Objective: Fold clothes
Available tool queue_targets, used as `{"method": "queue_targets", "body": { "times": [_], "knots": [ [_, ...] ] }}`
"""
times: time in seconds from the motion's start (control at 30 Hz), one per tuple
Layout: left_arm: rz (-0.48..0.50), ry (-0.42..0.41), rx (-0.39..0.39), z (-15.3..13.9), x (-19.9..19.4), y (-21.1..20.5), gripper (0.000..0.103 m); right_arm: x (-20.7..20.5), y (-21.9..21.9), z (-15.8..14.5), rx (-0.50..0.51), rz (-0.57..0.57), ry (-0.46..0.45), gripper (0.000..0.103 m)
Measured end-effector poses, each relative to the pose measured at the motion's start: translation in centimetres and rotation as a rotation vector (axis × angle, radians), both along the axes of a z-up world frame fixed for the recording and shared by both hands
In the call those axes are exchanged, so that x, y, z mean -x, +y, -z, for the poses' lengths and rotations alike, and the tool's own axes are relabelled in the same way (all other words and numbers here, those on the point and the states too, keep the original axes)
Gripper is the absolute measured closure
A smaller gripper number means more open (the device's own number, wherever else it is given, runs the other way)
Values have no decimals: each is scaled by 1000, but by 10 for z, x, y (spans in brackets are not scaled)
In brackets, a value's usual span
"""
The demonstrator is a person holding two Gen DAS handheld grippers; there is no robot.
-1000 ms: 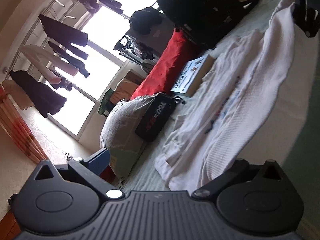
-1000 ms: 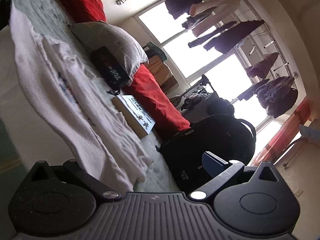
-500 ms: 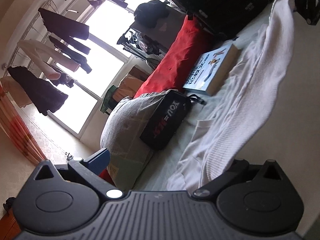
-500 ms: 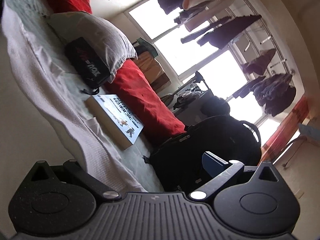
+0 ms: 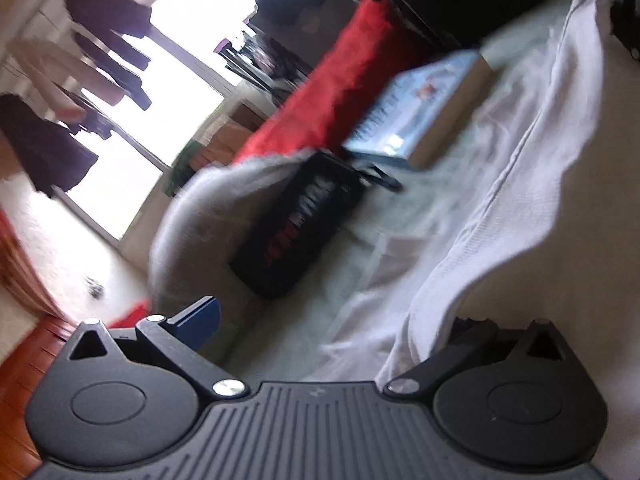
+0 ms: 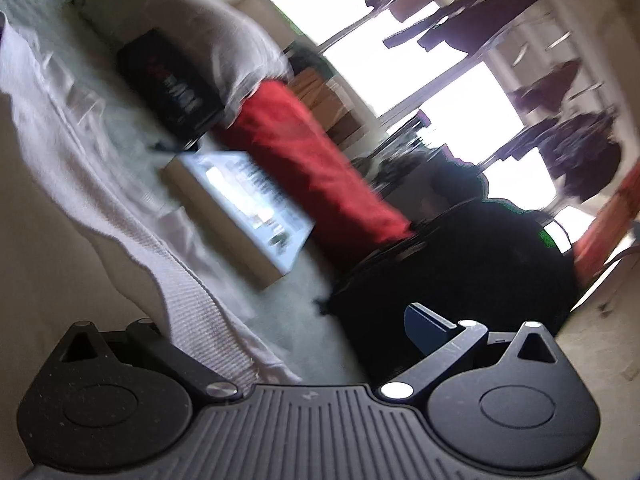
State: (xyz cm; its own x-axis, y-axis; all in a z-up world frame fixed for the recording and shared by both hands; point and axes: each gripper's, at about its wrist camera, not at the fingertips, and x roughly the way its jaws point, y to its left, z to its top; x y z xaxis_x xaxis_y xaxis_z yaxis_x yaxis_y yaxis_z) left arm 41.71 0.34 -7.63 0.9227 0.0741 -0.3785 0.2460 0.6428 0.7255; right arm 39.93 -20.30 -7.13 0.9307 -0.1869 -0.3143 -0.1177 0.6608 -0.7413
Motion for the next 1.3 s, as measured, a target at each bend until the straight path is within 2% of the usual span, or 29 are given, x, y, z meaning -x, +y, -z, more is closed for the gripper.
{"method": "queue_targets", "body": {
  "times": [0.1,0.2,0.3,0.37,0.43,0.5,0.63,0.7,0.83,0.9,1.0,1.07,1.3],
  "knots": [
    [-6,7,22,0,5,4,1,-1,-5,2,-53,6,58,0],
    [18,20,-1,-8,23,10,1,14,-13,-5,-96,-7,95,0],
    [49,62,3,-16,48,19,1,38,-19,-17,-115,-51,133,0],
    [68,101,31,-22,66,25,1,50,-22,-23,-163,-85,173,0],
    [96,160,99,-29,84,30,1,60,-25,-30,-224,-118,216,0],
    [129,244,207,-36,97,34,1,68,-29,-36,-303,-158,266,0],
    [227,441,454,-38,103,35,1,70,-36,-43,-577,-279,415,0],
    [264,525,550,-33,99,34,1,65,-37,-42,-680,-326,484,0],
    [319,631,692,-20,82,30,1,48,-33,-31,-780,-352,564,0],
    [296,676,731,-13,69,28,1,35,-33,-24,-817,-341,610,0],
    [260,674,764,-14,55,30,1,17,-37,-17,-870,-293,644,0],
    [238,644,755,-21,47,33,1,11,-40,-19,-883,-282,625,0],
    [150,439,663,-47,0,39,1,-21,-41,-36,-858,-244,485,0]
  ]
}}
